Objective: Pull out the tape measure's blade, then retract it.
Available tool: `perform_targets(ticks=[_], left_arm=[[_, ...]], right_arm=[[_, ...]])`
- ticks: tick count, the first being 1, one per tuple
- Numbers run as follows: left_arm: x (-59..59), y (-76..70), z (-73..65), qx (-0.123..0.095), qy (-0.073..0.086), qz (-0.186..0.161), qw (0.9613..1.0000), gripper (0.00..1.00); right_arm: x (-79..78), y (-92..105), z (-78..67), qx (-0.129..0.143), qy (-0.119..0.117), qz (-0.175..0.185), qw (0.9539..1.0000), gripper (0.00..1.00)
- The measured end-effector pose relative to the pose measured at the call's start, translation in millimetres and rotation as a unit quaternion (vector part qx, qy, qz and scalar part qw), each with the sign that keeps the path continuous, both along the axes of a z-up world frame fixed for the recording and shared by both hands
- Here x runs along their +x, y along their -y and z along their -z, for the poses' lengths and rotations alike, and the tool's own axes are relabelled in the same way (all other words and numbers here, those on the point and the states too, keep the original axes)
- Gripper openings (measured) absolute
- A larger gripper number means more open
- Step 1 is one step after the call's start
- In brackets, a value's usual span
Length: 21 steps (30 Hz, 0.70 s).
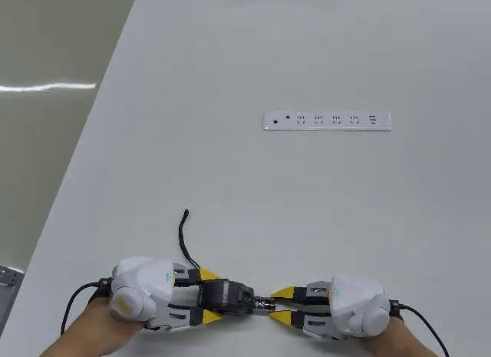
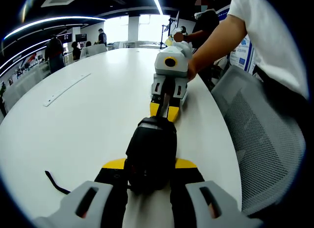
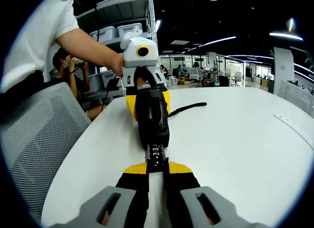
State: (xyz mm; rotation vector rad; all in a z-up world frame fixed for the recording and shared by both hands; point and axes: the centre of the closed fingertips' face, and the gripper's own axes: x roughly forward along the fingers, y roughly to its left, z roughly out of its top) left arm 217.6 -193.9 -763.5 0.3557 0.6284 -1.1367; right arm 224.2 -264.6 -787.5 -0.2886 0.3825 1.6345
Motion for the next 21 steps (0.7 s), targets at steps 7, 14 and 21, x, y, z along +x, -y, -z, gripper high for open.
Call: perform_targets(ticks=[7,14,21], left_arm=[[-0.1,0.1,-0.2,0.001,0.001,0.000,1.0000,0.29],[0.2,0.3,-0.6,0.000,0.000,-0.001,1.0000,0.29],[0.5,0.5,-0.6,0.000,-0.001,-0.001,1.0000,0.29]], right_arm=[[0.8,5.8,0.1,-0.001,-0.004,0.003,1.0000,0.10],[2.3,13.6,0.7,-0.002,-0.006,0.009,0.9999,0.10],[4.2,24.9,-0.7,-0.003,-0.005,0.017,0.9998,0.10]])
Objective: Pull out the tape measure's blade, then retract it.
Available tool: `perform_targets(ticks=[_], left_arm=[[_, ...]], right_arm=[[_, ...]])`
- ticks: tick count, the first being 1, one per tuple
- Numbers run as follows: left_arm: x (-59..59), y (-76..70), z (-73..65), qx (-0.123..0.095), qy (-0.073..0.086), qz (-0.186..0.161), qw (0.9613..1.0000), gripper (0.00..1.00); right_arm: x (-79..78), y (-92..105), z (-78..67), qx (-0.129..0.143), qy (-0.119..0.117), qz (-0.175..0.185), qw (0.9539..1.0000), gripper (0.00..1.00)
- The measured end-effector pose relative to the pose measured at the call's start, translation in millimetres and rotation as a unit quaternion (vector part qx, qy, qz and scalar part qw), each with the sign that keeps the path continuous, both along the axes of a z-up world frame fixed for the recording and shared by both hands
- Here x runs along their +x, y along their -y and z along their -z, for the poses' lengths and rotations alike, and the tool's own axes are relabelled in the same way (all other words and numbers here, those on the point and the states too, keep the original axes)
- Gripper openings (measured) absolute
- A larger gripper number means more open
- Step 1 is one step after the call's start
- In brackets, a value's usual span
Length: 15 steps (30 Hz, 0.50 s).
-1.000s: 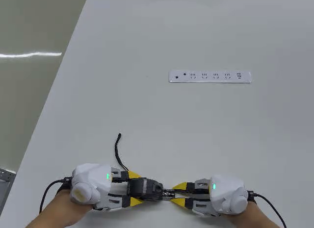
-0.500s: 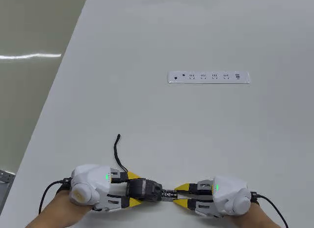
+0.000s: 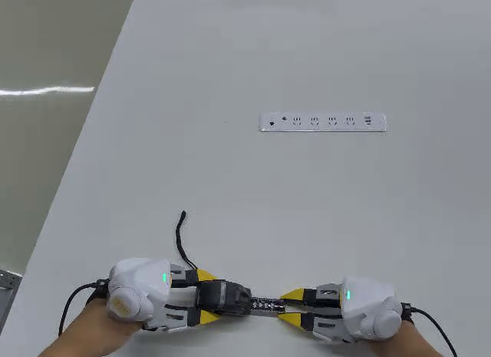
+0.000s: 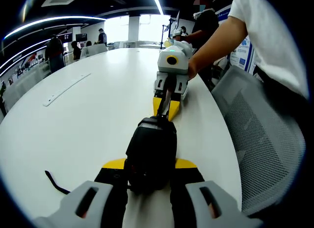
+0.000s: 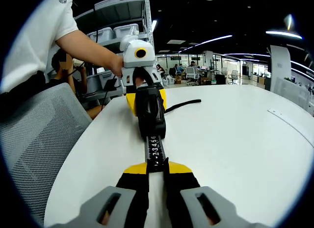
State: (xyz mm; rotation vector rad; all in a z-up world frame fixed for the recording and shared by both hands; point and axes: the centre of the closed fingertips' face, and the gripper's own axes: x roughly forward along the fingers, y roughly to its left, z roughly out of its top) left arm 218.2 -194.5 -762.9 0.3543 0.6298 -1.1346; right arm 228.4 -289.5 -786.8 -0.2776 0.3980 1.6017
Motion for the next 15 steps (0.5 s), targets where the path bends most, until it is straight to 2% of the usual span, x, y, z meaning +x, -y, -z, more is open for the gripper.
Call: perform_targets(ticks=[11,15], left_arm=[[-0.1,0.4,0.6,0.001,-0.002,0.001,1.0000,0.29],[-0.4,0.8,-0.1,0.002,-0.002,0.000,1.0000,0.29]], right_arm=[[1.0,16.6,1.6,-0.002,-0.001,0.010,0.9999,0.10],[1.8,22.6,1.2,-0.003,0.005,0.012,0.9999,0.10]])
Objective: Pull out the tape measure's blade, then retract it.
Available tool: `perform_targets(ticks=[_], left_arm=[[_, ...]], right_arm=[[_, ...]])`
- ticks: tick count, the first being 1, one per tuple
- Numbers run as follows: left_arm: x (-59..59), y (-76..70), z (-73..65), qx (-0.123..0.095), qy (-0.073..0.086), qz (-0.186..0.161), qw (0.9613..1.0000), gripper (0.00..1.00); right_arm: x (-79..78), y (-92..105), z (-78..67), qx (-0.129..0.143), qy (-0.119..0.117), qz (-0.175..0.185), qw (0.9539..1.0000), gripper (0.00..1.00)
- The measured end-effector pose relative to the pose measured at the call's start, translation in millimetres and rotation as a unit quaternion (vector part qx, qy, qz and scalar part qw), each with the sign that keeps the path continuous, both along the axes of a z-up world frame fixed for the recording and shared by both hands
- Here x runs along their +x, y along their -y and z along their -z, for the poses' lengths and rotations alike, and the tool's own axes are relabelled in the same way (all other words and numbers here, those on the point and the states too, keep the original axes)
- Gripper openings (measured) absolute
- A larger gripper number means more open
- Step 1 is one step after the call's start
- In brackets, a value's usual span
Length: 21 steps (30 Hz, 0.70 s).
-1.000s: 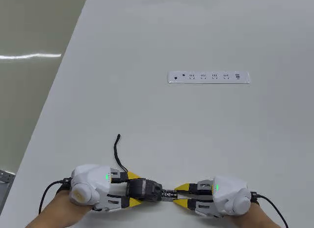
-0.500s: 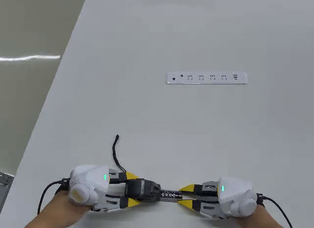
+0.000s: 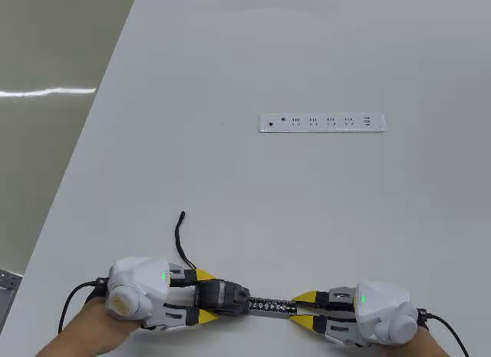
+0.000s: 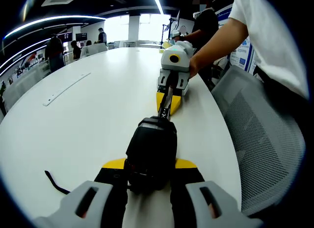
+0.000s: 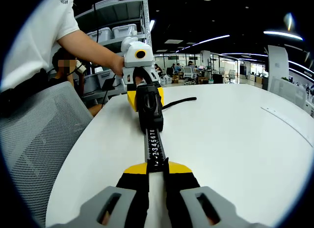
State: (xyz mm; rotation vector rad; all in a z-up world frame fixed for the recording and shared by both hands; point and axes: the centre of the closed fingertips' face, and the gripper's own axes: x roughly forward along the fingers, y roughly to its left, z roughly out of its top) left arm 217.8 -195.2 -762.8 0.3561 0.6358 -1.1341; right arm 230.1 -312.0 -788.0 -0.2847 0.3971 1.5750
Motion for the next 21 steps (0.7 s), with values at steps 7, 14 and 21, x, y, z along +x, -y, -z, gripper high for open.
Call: perform_targets(ticks=[7,14,21], left_arm=[[0.2,-0.6,0.7,0.000,-0.001,-0.001,1.0000,0.29],[0.0,-1.1,1.0,0.000,-0.001,-0.001,1.0000,0.29],[-0.3,-0.2,0.0,0.000,-0.002,-0.002,1.0000,0.29]], right_arm=[[0.9,5.5,-1.4,0.000,-0.003,0.004,1.0000,0.10],[1.9,13.5,-1.9,0.000,-0.007,0.008,0.9999,0.10],[2.5,21.8,-2.2,-0.001,-0.007,0.009,0.9999,0.10]])
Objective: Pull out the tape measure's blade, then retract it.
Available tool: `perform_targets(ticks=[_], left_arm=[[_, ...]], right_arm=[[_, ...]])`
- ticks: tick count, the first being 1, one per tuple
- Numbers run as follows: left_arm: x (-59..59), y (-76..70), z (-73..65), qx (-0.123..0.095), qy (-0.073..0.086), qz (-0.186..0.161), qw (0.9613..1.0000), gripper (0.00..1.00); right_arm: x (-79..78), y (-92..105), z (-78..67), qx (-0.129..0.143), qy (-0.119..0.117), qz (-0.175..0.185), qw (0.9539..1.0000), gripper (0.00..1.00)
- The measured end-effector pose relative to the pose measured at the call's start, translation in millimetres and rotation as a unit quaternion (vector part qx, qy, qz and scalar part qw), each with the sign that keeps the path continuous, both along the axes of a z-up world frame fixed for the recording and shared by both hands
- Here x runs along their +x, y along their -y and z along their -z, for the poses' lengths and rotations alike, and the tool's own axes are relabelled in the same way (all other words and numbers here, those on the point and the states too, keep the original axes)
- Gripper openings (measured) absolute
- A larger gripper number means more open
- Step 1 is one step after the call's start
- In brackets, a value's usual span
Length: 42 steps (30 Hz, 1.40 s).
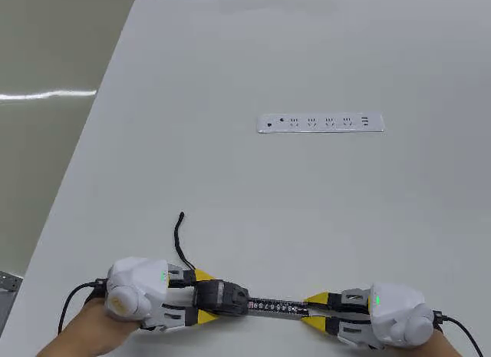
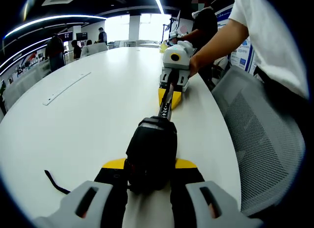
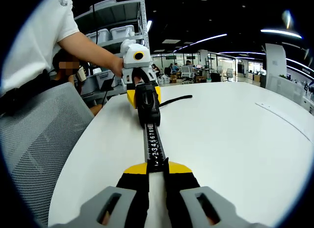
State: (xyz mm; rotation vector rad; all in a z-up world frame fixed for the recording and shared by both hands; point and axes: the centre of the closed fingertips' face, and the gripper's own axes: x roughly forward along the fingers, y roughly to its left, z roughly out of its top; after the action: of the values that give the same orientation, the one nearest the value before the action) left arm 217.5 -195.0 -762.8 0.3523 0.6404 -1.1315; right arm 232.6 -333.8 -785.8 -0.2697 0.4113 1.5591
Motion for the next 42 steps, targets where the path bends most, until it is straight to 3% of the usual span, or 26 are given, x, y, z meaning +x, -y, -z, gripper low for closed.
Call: perform_targets(ticks=[42], left_arm=[[0.5,0.3,1.3,0.006,-0.002,-0.001,1.0000,0.29]], right_arm=[[6.6,41.3,-1.5,0.000,-0.011,0.020,0.9997,0.09]])
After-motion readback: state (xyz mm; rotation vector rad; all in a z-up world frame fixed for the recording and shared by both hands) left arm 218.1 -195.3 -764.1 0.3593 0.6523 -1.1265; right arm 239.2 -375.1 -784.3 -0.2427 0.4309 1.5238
